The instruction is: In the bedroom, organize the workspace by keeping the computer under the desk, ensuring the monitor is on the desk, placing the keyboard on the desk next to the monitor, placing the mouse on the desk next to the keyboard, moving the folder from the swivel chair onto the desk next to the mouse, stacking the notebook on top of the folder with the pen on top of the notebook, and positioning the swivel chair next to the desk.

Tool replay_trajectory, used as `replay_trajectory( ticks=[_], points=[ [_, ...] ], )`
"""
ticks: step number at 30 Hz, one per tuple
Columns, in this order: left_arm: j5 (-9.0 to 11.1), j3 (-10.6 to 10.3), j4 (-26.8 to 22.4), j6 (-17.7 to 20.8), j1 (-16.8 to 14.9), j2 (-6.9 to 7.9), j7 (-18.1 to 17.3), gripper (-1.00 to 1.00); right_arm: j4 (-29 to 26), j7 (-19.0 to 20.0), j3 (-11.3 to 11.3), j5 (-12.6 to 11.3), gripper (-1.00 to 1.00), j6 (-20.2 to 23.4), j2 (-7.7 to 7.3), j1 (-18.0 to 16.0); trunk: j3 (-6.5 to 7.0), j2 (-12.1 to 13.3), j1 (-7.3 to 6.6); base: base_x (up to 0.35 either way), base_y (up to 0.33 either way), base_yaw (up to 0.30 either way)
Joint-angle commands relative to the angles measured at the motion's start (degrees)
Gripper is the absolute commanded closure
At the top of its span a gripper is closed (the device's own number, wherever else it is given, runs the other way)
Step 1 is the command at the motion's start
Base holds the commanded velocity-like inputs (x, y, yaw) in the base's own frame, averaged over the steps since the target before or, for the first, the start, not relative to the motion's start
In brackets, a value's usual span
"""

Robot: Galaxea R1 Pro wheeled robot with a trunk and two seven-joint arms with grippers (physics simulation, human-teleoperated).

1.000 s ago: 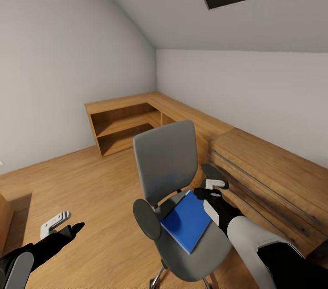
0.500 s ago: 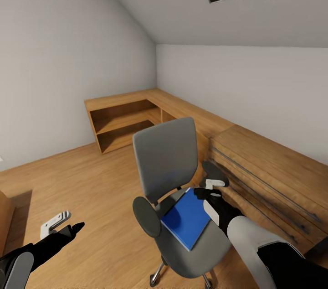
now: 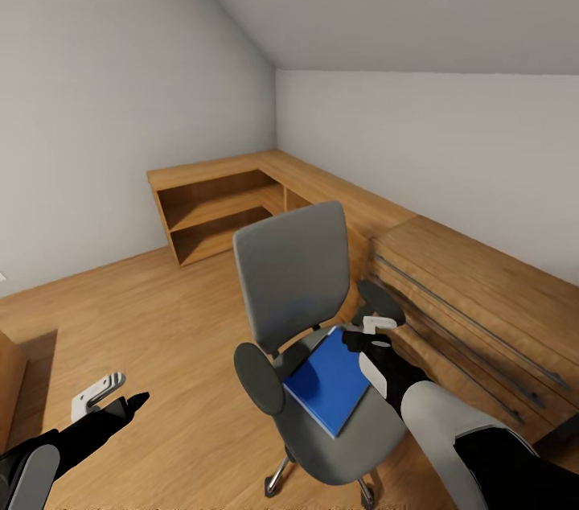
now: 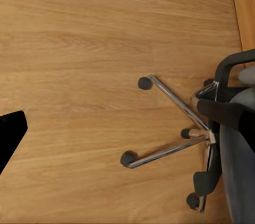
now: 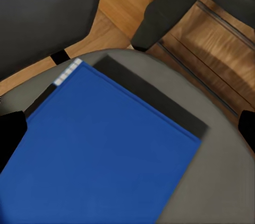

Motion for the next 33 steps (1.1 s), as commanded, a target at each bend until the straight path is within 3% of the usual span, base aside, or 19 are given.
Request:
replay_trajectory(
  ticks=[1, 11, 20, 33],
  points=[
    [0.6, 0.0, 0.0, 0.2, 0.0, 0.01, 0.5, -1.0, -0.2, -0.4, 0.5, -0.5, -1.0, 0.3, -0.03, 0.0, -0.15, 0.0, 0.0, 0.0, 0.0, 0.0],
    [0.6, 0.0, 0.5, 0.2, 0.0, 0.09, 0.5, -1.0, -1.2, -0.3, 1.0, -0.4, -1.0, 0.3, 0.09, 0.1, -1.04, 0.0, 0.0, 0.0, 0.0, 0.0],
    [0.6, 0.1, 0.6, 0.1, 0.0, 0.09, 0.5, -1.0, -1.4, 1.8, 4.4, -0.3, -1.0, 0.3, 1.77, 0.1, -1.84, 0.0, 0.0, 0.0, 0.0, 0.0],
    [0.6, 0.1, 0.6, 0.1, 0.0, 0.09, 0.5, -1.0, -1.5, 2.1, 5.0, -0.3, -1.0, 0.3, 2.01, 0.2, -3.0, 0.0, 0.0, 0.0, 0.0, 0.0]
  ],
)
